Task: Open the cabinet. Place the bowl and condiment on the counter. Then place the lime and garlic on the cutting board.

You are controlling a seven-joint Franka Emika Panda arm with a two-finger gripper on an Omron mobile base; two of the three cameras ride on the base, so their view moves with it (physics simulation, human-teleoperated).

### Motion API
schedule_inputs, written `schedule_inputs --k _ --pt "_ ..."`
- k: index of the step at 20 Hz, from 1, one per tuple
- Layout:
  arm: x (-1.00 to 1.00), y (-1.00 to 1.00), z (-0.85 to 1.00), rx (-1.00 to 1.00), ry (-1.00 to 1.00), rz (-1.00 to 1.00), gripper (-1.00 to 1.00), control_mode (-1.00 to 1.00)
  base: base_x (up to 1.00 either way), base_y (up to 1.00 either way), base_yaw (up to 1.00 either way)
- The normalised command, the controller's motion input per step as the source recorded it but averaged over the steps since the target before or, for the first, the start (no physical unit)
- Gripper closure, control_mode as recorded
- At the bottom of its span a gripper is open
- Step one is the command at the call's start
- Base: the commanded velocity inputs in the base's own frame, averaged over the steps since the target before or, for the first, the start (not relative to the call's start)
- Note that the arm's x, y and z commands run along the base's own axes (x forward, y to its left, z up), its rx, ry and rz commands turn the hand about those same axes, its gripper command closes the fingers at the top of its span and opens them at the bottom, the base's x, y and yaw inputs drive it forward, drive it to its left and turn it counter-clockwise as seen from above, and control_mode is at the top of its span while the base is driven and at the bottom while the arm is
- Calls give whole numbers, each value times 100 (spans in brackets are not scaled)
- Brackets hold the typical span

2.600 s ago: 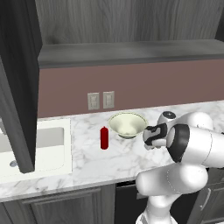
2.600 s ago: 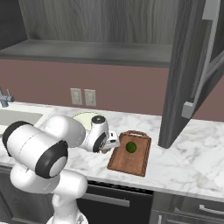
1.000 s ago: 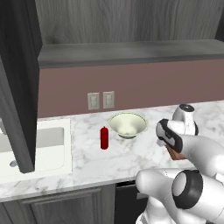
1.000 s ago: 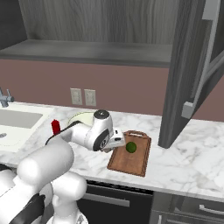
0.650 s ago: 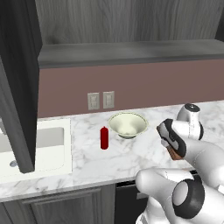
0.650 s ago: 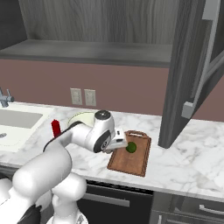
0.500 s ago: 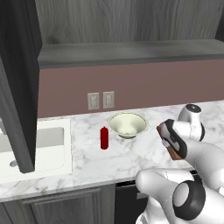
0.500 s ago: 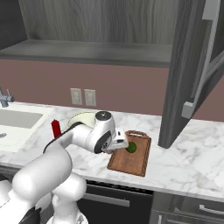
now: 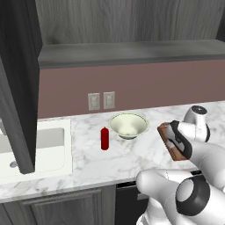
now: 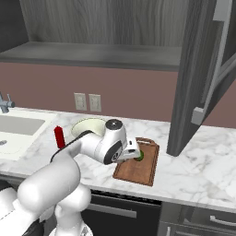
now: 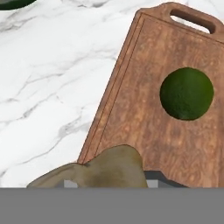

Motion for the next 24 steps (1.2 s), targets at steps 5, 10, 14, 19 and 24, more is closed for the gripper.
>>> schedule_inputs --k 5,10,14,19,24 --pt "0 -24 0 0 0 -4 100 -100 0 0 0" --pt "0 -20 0 0 0 -5 100 -100 0 0 0" --pt "0 -16 -3 0 0 -4 100 -100 0 0 0" --pt "0 -14 -7 0 0 -4 100 -100 0 0 0" --pt "0 -7 -13 0 0 -3 100 -100 0 0 0"
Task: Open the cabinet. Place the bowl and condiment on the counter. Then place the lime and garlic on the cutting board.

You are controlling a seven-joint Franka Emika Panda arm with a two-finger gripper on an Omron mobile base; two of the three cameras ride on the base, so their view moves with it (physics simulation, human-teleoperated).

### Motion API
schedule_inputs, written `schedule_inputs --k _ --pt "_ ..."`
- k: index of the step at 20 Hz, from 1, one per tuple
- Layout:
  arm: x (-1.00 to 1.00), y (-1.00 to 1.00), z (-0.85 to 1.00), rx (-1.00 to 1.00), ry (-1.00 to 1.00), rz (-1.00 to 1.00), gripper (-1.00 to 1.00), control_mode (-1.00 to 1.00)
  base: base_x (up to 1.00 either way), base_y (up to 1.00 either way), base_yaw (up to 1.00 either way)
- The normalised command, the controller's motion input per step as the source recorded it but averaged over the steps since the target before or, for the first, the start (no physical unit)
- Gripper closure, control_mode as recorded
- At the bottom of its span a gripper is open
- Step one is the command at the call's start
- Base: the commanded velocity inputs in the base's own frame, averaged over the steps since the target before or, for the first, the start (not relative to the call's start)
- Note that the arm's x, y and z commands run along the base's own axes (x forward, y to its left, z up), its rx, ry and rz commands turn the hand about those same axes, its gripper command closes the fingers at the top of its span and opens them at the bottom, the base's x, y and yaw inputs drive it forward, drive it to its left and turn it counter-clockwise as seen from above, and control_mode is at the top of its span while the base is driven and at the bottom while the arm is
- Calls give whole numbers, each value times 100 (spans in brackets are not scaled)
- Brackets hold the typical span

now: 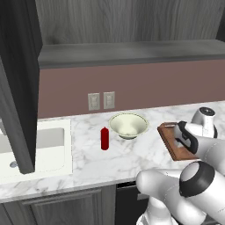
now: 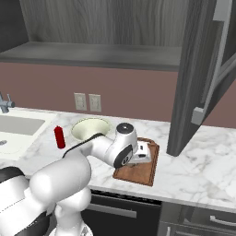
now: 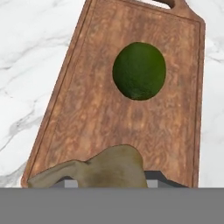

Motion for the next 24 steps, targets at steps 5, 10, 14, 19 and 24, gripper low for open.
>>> schedule_inputs --k 5,10,14,19,24 --pt "0 -5 -11 0 0 -3 100 -100 0 0 0" --pt "0 -2 -11 0 0 -3 100 -100 0 0 0" --pt "0 -1 -12 0 0 -3 100 -100 0 0 0" --pt "0 -1 -14 0 0 -3 100 -100 0 0 0" --pt "0 -3 -14 0 1 -2 100 -100 0 0 0"
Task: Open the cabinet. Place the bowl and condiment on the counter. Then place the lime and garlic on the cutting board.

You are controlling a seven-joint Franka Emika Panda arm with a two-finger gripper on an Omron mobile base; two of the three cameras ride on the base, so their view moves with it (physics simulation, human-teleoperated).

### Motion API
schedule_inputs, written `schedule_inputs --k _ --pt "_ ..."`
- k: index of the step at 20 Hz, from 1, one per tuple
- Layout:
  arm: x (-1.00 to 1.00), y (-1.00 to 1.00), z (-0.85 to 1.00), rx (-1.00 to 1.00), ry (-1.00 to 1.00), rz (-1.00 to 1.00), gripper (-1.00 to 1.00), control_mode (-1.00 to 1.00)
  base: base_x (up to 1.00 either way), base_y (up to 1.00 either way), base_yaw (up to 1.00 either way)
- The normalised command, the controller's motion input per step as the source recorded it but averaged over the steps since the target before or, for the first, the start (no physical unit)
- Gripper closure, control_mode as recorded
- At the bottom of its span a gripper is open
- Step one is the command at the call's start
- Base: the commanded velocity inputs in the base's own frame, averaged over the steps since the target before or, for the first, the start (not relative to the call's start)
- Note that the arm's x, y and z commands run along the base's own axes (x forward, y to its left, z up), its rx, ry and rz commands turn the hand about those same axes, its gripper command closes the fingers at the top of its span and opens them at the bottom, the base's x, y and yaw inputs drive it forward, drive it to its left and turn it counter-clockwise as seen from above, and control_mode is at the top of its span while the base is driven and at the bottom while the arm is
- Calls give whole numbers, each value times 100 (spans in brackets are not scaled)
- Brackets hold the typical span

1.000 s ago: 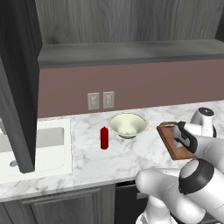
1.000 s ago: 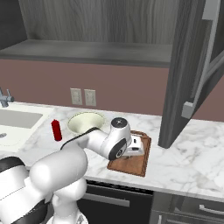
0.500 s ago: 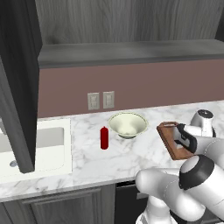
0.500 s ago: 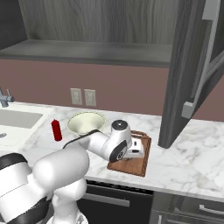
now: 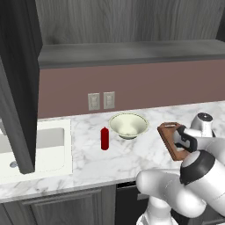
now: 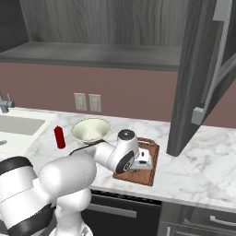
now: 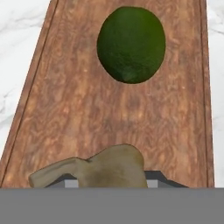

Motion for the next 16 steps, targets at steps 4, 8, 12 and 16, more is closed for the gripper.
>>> schedule_inputs --k 4,8,12,16 --pt "0 -1 -15 0 0 -2 100 -100 0 0 0" --pt "0 -2 -14 0 0 -1 100 -100 0 0 0" --pt "1 -2 -11 0 0 0 100 -100 0 0 0" --pt "0 0 -8 0 0 0 100 -100 0 0 0"
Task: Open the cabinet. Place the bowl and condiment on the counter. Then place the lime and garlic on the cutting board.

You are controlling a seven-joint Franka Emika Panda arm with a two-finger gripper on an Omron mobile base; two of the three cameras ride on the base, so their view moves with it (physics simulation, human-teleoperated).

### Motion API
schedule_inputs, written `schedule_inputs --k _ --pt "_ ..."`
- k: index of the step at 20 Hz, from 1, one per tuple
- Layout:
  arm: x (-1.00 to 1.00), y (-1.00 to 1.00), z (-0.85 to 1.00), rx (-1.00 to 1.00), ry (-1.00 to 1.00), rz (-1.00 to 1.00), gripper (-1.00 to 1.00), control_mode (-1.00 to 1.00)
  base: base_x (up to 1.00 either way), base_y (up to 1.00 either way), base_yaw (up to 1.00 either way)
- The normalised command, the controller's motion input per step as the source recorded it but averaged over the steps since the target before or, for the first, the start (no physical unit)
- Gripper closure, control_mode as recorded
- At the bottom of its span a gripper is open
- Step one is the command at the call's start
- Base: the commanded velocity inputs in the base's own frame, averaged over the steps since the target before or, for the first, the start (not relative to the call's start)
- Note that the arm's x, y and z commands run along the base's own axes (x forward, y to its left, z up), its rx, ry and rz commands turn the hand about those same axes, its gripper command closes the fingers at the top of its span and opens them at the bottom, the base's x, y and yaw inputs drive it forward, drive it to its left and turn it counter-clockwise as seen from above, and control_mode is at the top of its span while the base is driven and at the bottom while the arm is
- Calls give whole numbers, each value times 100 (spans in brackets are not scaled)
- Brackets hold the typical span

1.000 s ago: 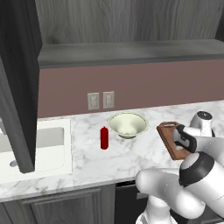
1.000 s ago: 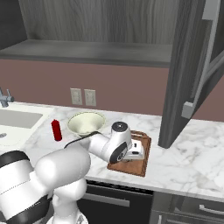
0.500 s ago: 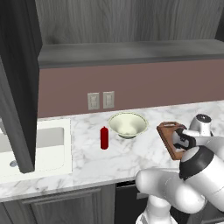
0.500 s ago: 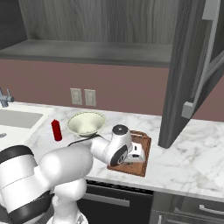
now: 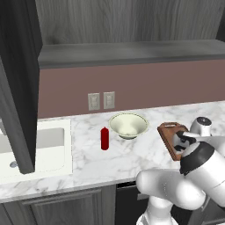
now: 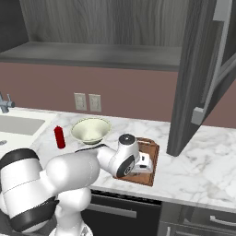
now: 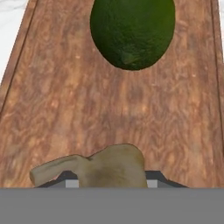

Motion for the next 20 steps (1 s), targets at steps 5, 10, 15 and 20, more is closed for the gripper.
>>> schedule_inputs --k 5,10,15,20 --pt "0 -2 -6 0 0 0 100 -100 0 0 0" --pt "2 0 -7 0 0 0 100 -100 0 0 0" --pt "1 -1 -9 0 0 0 100 -100 0 0 0" --pt "9 0 -7 0 1 0 -100 -100 0 0 0"
